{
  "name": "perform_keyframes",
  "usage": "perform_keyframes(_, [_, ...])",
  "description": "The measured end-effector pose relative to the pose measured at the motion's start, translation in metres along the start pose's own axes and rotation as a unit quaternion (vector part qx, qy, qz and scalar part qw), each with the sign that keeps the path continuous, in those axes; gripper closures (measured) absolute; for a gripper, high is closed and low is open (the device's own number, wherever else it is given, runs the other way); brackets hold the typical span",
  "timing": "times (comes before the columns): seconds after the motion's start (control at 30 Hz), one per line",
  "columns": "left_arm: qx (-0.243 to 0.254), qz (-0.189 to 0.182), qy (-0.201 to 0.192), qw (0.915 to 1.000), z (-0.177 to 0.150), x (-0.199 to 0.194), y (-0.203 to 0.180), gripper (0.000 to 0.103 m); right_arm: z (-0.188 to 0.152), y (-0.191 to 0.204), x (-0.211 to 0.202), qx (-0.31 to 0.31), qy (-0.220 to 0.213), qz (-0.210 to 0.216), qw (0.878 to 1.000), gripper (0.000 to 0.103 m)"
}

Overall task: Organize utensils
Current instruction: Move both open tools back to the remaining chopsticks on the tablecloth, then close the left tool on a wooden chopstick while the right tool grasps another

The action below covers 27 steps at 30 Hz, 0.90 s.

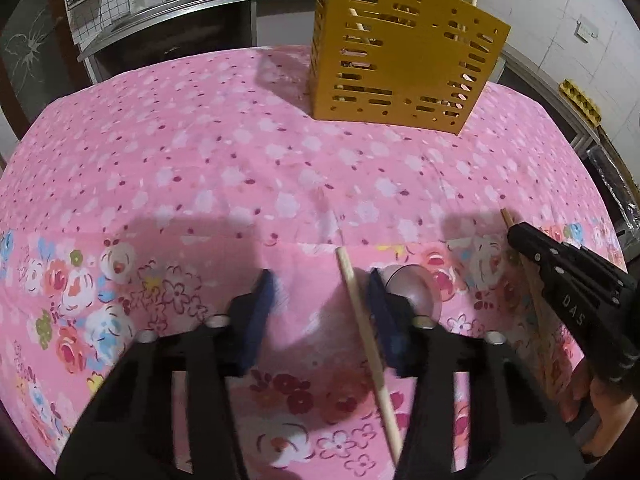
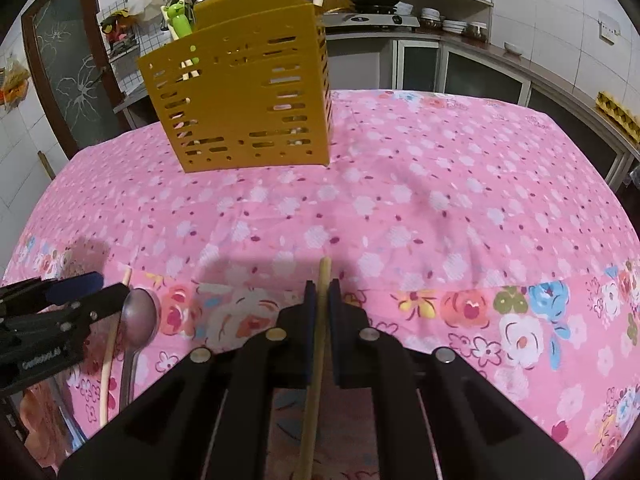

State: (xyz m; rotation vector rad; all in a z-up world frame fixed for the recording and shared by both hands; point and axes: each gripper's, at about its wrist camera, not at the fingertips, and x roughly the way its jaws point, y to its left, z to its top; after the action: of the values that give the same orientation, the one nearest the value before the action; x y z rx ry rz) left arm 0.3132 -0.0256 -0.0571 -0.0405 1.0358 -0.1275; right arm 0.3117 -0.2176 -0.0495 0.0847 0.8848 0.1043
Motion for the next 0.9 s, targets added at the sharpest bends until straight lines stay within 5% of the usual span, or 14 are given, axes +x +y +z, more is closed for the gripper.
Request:
perform_keyframes(0.3, [0.004, 0.025, 0.027, 0.9993, 0.013, 0.008, -0.011, 0.074, -0.002, 0.000, 0.000, 0.006, 0.001, 0.000, 1.000, 0.096])
perform_keyframes(0.5, [0.052, 0.042, 0.008, 0.9977, 0.019, 0.013, -0.018, 0.097, -0.004, -0.007, -0.005, 0.011, -0.009, -0.013, 1.000, 0.097])
perform_keyframes(0.7, [0.082, 0.034, 0.002, 0.9961, 0.020, 0.014, -0.018, 0.097, -0.003, -0.014, -0.003, 0.009, 0.000, -0.013, 1.000, 0.096])
perform_keyframes(0.9, [0.061, 0.029, 0.026, 0.9974, 0.023, 0.013, -0.017, 0.097, -0.002, -0.014, -0.002, 0.012, 0.008, -0.012, 1.000, 0.096])
